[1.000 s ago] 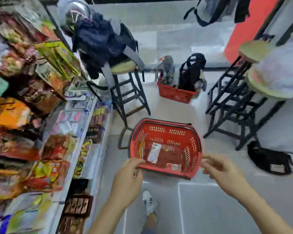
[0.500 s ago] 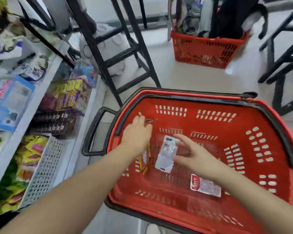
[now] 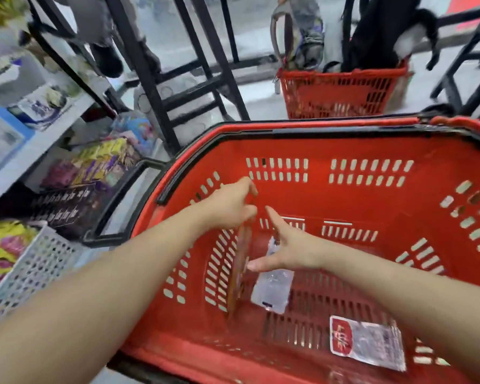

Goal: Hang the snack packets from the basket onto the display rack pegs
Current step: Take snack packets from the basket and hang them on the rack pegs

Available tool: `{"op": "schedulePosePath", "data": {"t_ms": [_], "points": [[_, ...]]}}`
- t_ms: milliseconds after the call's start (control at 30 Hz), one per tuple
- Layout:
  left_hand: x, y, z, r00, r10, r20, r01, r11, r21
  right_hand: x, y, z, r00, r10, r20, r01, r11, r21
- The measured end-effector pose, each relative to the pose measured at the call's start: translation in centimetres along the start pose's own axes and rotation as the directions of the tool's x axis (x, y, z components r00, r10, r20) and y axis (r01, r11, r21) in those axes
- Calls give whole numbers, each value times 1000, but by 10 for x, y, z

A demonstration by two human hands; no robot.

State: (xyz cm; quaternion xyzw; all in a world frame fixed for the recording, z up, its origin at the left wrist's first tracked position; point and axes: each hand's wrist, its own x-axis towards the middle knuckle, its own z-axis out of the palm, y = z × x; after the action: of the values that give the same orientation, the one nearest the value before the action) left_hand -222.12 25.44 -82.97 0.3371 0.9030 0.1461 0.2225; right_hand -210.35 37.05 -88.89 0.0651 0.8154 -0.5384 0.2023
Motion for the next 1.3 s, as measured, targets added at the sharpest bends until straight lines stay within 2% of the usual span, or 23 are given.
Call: {"op": "schedulePosePath", "data": {"t_ms": [33,67,100,167,233,267,300,333,367,400,433,467,533,633,733,867,1000,1067,1133,1233,1300], "points": [[-6,12,1,1000,-11,0,11,957,-289,-2,-6,4,998,-67,-7,67,996,60],[-12,23,2,1000,-9,-5,5,864,-503,-3,-9,8,989,-139,-43,143,984,107],[-16,32,2,1000,-6,-13,-4,764,-645,-4,-9,12,975,-190,-116,203,972,115],[-20,41,2,1000,-4,-16,-11,596,-803,-10,-8,10,932,-197,-305,223,974,52],[-17,41,5,1000,-15,22,27,486,-874,-21,-3,-13,926,-108,-362,60,988,-142],[-12,39,10,998,-31,50,59,480,-875,-28,4,-28,942,-31,-336,-56,968,-245],[-8,38,16,996,-33,78,84,538,-839,-36,11,-42,953,32,-302,-139,931,-338],[-3,37,27,994,-16,111,93,676,-731,-44,20,-55,956,84,-282,-202,885,-419],[4,36,38,988,30,148,51,858,-511,-50,28,-64,948,128,-291,-260,839,-477],[12,35,51,971,83,225,-38,979,-199,-55,35,-70,937,157,-312,-308,795,-523],[18,35,64,938,104,332,-141,986,92,-58,40,-73,926,179,-332,-347,751,-562],[24,35,78,909,91,406,-229,925,304,-60,44,-77,915,198,-352,-380,716,-586],[34,37,104,875,17,484,-273,843,464,-61,50,-85,889,218,-402,-430,698,-573],[43,30,148,882,-92,463,-173,850,497,-61,58,-100,842,261,-473,-491,735,-468],[47,11,191,910,-241,336,69,889,452,-57,73,-110,805,361,-471,-538,777,-325],[51,-10,211,926,-300,227,216,918,332,-51,69,-119,823,388,-414,-499,842,-205],[60,-17,194,925,-345,161,285,907,310,-48,65,-117,831,356,-429,-474,856,-208],[63,-17,173,908,-307,287,206,920,333,-49,64,-112,848,296,-440,-444,849,-285],[57,-4,159,873,-202,445,-8,905,426,-52,62,-108,869,254,-425,-426,823,-377],[28,41,173,749,32,662,-433,780,453,-51,59,-109,883,257,-393,-424,794,-436],[6,71,196,651,225,725,-656,648,388,-49,55,-110,891,239,-385,-410,788,-460]]}}
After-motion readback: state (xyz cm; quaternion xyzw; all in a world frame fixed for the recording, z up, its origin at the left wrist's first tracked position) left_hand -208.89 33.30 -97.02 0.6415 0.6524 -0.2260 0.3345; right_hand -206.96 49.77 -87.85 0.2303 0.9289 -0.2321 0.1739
